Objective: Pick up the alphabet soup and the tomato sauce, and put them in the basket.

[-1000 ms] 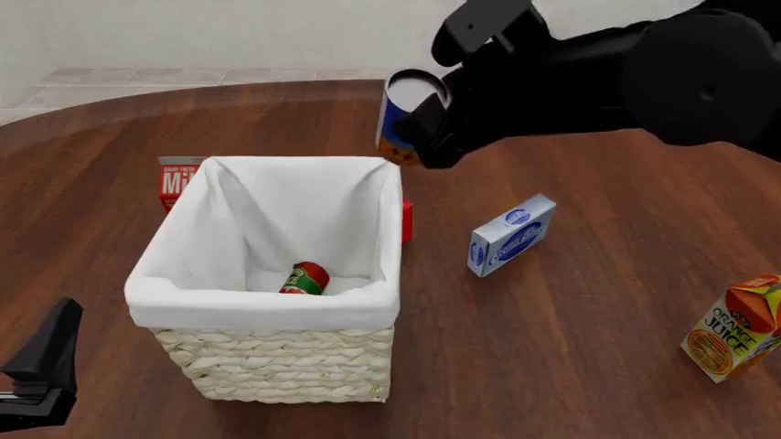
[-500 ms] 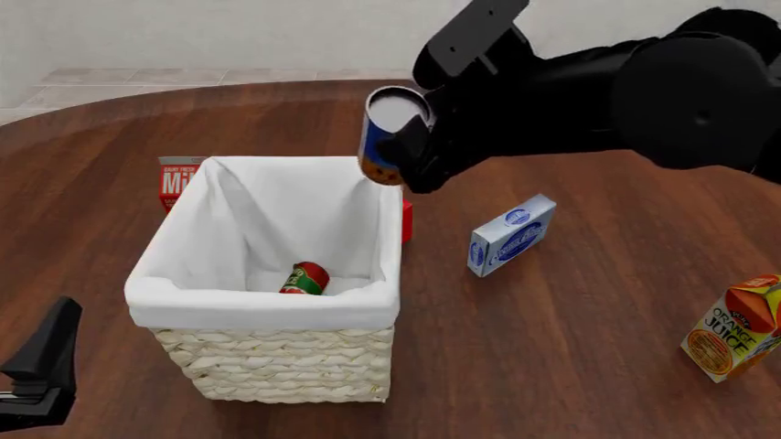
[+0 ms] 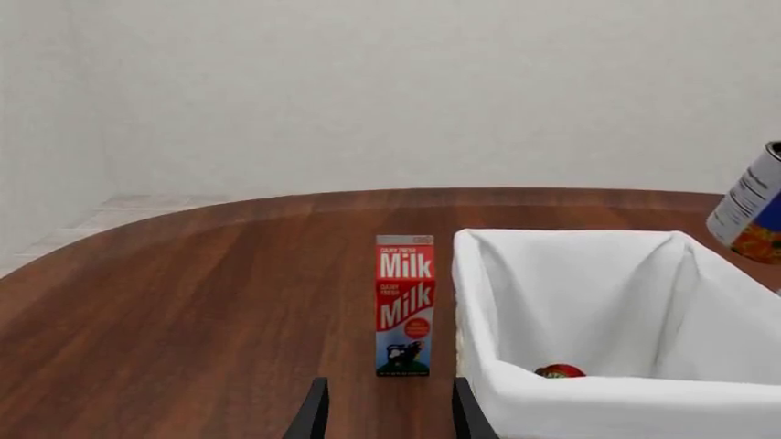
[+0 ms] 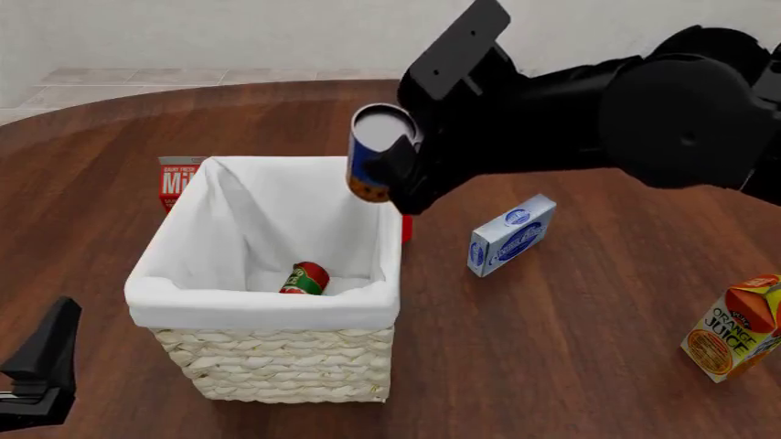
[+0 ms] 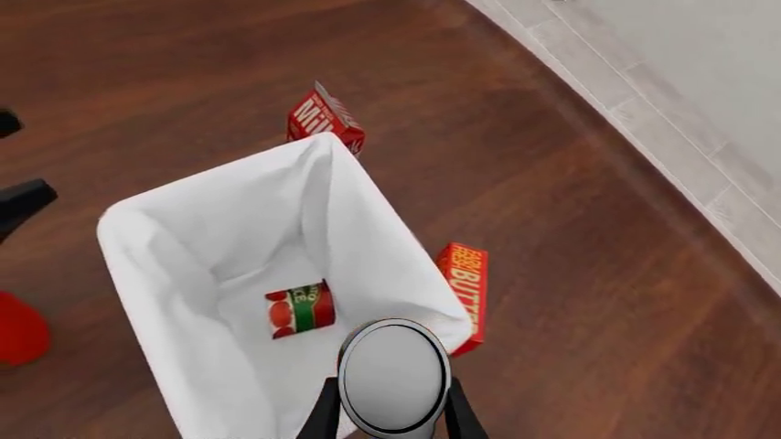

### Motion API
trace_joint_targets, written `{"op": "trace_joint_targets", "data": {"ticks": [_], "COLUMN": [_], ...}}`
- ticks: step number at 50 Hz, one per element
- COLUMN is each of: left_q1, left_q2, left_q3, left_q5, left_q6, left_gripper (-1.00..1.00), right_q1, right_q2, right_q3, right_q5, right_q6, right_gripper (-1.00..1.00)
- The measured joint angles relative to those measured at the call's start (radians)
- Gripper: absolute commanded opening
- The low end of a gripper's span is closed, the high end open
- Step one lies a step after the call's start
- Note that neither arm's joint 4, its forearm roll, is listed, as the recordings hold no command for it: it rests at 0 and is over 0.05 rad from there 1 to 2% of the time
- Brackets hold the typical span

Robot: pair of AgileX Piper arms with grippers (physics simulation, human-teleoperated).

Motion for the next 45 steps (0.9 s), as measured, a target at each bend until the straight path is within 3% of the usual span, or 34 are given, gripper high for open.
{"op": "trace_joint_targets", "data": {"ticks": [45], "left_q1": [-0.002], "left_q2": [0.000], "left_q3": [0.000], "left_q5": [0.001], "left_q6": [0.000], "left_gripper": [1.00], "right_q1": [0.055], "right_q2": [0.030], "right_q3": [0.021], "right_q5": [-0.012], "right_q6": [-0.012], "right_gripper": [-1.00]}}
